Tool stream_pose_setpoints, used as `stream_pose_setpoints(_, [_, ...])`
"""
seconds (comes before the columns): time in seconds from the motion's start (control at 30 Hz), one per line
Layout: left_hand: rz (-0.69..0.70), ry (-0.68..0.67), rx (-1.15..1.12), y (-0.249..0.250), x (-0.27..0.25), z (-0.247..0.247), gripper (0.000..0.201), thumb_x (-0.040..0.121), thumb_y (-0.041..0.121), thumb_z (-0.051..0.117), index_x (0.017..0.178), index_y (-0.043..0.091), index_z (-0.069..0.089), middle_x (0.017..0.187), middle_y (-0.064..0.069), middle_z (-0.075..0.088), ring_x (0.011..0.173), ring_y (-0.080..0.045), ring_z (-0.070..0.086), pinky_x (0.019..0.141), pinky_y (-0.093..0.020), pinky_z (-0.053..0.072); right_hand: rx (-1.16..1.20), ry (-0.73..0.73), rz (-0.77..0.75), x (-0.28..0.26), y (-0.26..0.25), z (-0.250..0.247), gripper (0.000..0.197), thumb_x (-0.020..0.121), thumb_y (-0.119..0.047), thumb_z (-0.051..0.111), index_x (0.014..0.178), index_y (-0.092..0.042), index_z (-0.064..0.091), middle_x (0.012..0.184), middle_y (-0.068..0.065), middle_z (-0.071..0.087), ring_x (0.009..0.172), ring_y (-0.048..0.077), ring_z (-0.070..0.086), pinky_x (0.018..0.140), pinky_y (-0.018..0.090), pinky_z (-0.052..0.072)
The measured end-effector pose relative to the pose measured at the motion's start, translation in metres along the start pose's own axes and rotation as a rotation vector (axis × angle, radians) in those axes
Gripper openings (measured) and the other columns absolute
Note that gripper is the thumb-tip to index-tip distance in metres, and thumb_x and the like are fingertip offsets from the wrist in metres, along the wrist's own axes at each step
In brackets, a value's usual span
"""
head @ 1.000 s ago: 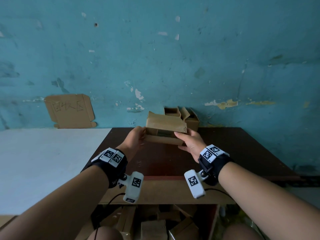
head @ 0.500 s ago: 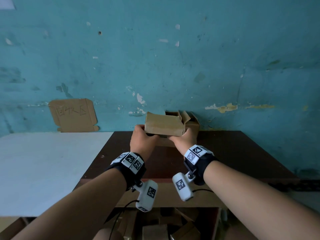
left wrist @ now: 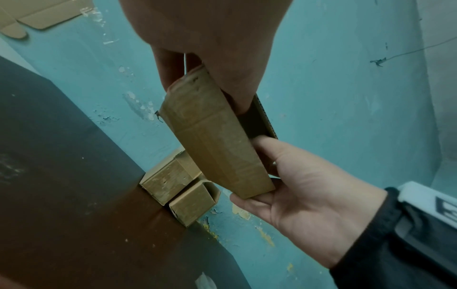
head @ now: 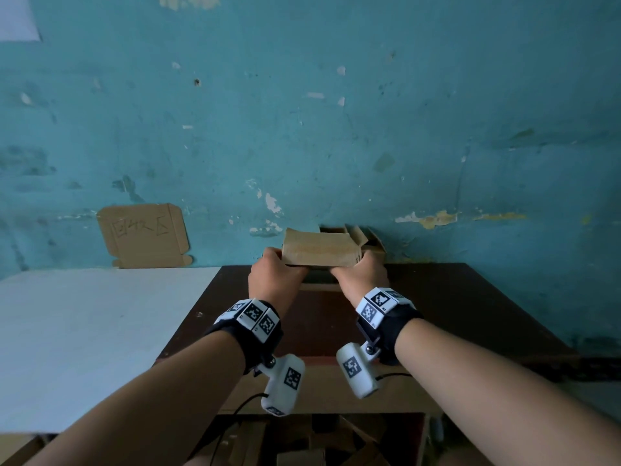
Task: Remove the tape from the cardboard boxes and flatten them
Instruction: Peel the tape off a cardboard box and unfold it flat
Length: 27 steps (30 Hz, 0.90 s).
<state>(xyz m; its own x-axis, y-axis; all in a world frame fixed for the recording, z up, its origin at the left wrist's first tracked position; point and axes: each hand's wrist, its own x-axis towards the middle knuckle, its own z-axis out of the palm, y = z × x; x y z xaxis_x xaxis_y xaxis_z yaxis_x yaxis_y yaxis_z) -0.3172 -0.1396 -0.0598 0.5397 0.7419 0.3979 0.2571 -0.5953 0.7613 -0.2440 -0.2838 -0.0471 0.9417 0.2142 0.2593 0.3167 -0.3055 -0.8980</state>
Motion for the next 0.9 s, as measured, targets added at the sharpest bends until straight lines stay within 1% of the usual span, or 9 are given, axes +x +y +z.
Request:
stream_pose_setpoints(0.03, [0.009, -0.006, 0.001, 0.0, -0.001, -0.001, 0.044, 0.072, 0.046, 0.074, 0.105, 0.02, 0.06, 0.09, 0.002, 0.067, 0.085, -0.022, 0.065, 0.077, -0.036, 0.056, -0.007, -0.004, 0.004, -0.001, 0.001, 0.0, 0.033, 0.082, -0.026, 0.079, 0.095, -0.024, 0.049, 0.073, -0.015, 0.043, 0.076, 0.015, 0.052, 0.059, 0.024, 0.04])
stream_pose_setpoints(0.13, [0.032, -0.026, -0.013, -0.001, -0.001, -0.005, 0.039, 0.069, 0.046, 0.073, 0.1, 0.023, 0.063, 0.087, 0.005, 0.069, 0.082, -0.017, 0.066, 0.073, -0.032, 0.057, -0.034, -0.015, 0.024, -0.001, 0.003, 0.001, 0.032, 0.081, -0.028, 0.079, 0.098, -0.023, 0.052, 0.076, -0.014, 0.047, 0.079, 0.016, 0.055, 0.065, 0.026, 0.042])
stream_pose_setpoints(0.27, [0.064, -0.075, -0.063, -0.004, -0.003, -0.008, 0.021, 0.073, 0.041, 0.07, 0.084, 0.023, 0.068, 0.077, 0.007, 0.07, 0.073, -0.009, 0.066, 0.06, -0.025, 0.052, -0.104, -0.069, 0.025, -0.001, 0.005, 0.001, 0.03, 0.083, -0.034, 0.076, 0.099, -0.019, 0.056, 0.078, -0.01, 0.053, 0.072, 0.011, 0.053, 0.057, 0.025, 0.04])
stream_pose_setpoints(0.4, [0.081, -0.146, -0.118, -0.01, -0.007, -0.011, 0.019, 0.079, 0.036, 0.063, 0.07, 0.019, 0.064, 0.066, 0.001, 0.069, 0.065, -0.015, 0.067, 0.055, -0.026, 0.049, -0.081, -0.13, 0.025, -0.001, 0.008, -0.002, 0.026, 0.085, -0.032, 0.072, 0.102, -0.014, 0.063, 0.087, 0.002, 0.066, 0.076, 0.016, 0.062, 0.067, 0.031, 0.05])
stream_pose_setpoints(0.5, [0.076, -0.178, -0.109, -0.015, -0.006, -0.014, 0.024, 0.084, 0.03, 0.057, 0.065, 0.015, 0.054, 0.06, -0.001, 0.061, 0.058, -0.016, 0.057, 0.053, -0.025, 0.041, -0.023, -0.191, 0.025, -0.003, 0.011, -0.006, 0.022, 0.089, -0.028, 0.066, 0.104, -0.012, 0.066, 0.09, 0.006, 0.07, 0.076, 0.017, 0.063, 0.069, 0.031, 0.049])
stream_pose_setpoints(0.63, [0.057, -0.223, -0.101, -0.021, -0.004, -0.015, 0.024, 0.087, 0.027, 0.053, 0.068, 0.012, 0.05, 0.061, -0.004, 0.053, 0.056, -0.017, 0.047, 0.051, -0.027, 0.037, 0.001, -0.243, 0.022, -0.004, 0.011, -0.008, 0.023, 0.091, -0.024, 0.059, 0.104, -0.007, 0.066, 0.088, 0.012, 0.064, 0.076, 0.023, 0.059, 0.077, 0.038, 0.051])
stream_pose_setpoints(0.77, [0.034, -0.266, -0.141, -0.027, -0.002, -0.017, 0.026, 0.086, 0.027, 0.051, 0.07, 0.007, 0.053, 0.062, -0.006, 0.054, 0.056, -0.02, 0.048, 0.055, -0.029, 0.039, 0.023, -0.29, 0.05, -0.002, 0.011, -0.01, 0.029, 0.093, -0.019, 0.055, 0.114, -0.001, 0.062, 0.091, 0.013, 0.056, 0.083, 0.026, 0.055, 0.087, 0.048, 0.053])
stream_pose_setpoints(0.83, [0.029, -0.275, -0.176, -0.028, -0.002, -0.018, 0.025, 0.085, 0.027, 0.051, 0.067, 0.011, 0.052, 0.059, -0.006, 0.052, 0.056, -0.021, 0.048, 0.056, -0.032, 0.039, 0.027, -0.303, 0.069, -0.001, 0.013, -0.01, 0.03, 0.094, -0.018, 0.054, 0.118, 0.001, 0.059, 0.094, 0.013, 0.054, 0.085, 0.026, 0.053, 0.095, 0.053, 0.05])
stream_pose_setpoints(0.9, [0.026, -0.275, -0.189, -0.027, -0.003, -0.019, 0.024, 0.086, 0.027, 0.051, 0.065, 0.014, 0.05, 0.059, -0.005, 0.051, 0.055, -0.021, 0.047, 0.057, -0.033, 0.038, 0.04, -0.317, 0.091, 0.0, 0.014, -0.012, 0.028, 0.095, -0.017, 0.052, 0.115, 0.001, 0.059, 0.096, 0.013, 0.052, 0.088, 0.027, 0.052, 0.097, 0.053, 0.048])
